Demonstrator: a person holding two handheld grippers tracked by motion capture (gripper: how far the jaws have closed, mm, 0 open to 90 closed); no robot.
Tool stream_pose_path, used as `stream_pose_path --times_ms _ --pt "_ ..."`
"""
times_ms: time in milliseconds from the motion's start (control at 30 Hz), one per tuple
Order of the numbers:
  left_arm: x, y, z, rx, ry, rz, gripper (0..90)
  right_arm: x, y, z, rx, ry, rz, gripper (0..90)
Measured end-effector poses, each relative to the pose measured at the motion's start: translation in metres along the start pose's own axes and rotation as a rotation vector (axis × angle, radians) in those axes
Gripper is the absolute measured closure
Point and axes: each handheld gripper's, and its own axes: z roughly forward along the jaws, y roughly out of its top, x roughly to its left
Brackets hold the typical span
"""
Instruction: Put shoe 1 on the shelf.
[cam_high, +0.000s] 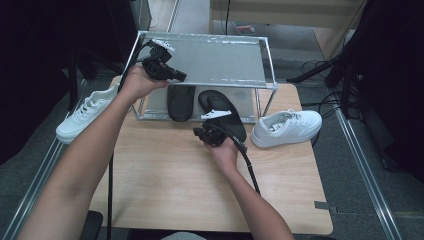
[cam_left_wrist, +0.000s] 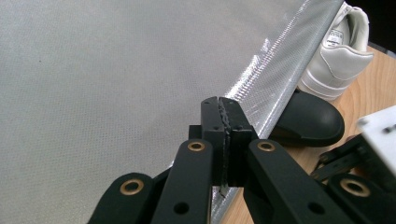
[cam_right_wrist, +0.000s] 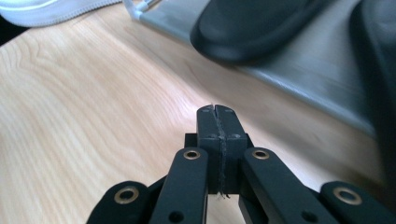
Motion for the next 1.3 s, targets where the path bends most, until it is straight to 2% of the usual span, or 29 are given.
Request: stream_pose_path --times_ms 67,233,367,467,700,900,1033,1300 --pt "0.0 0.0 0.0 0.004 0.004 0.002 90.0 -0.003 -0.006 -0.01 -0.001 -0.008 -0.012 90.0" --pt "-0.001 0.001 0.0 0.008 0.007 0.012 90.0 -0.008 -0.017 -0.033 -0.002 -0.008 -0.006 90.0" --pt "0.0 0.001 0.0 0.01 0.004 0.007 90.0 -0.015 -0.026 -0.051 -0.021 0.006 0.012 90.0" --pt "-0.001 0.001 0.0 0.01 0.006 0.006 90.0 -0.018 -0.032 -0.062 -0.026 0.002 0.007 90.0" --pt "0.002 0.0 0.0 0.001 -0.013 -0.015 90.0 -0.032 -0.046 -0.092 -0.024 -0.048 -0.014 90.0" --pt "0.001 0.001 0.0 0.007 -0.007 0.0 90.0 -0.043 -0.058 -0.119 -0.028 -0.09 -0.016 90.0" --pt "0.001 0.001 0.0 0.01 -0.004 0.0 90.0 -0.052 -0.064 -0.127 -0.02 -0.09 -0.009 90.0" --pt "0.001 0.001 0.0 0.011 0.0 0.002 90.0 -0.07 -0.074 -0.13 0.011 -0.148 0.015 90.0"
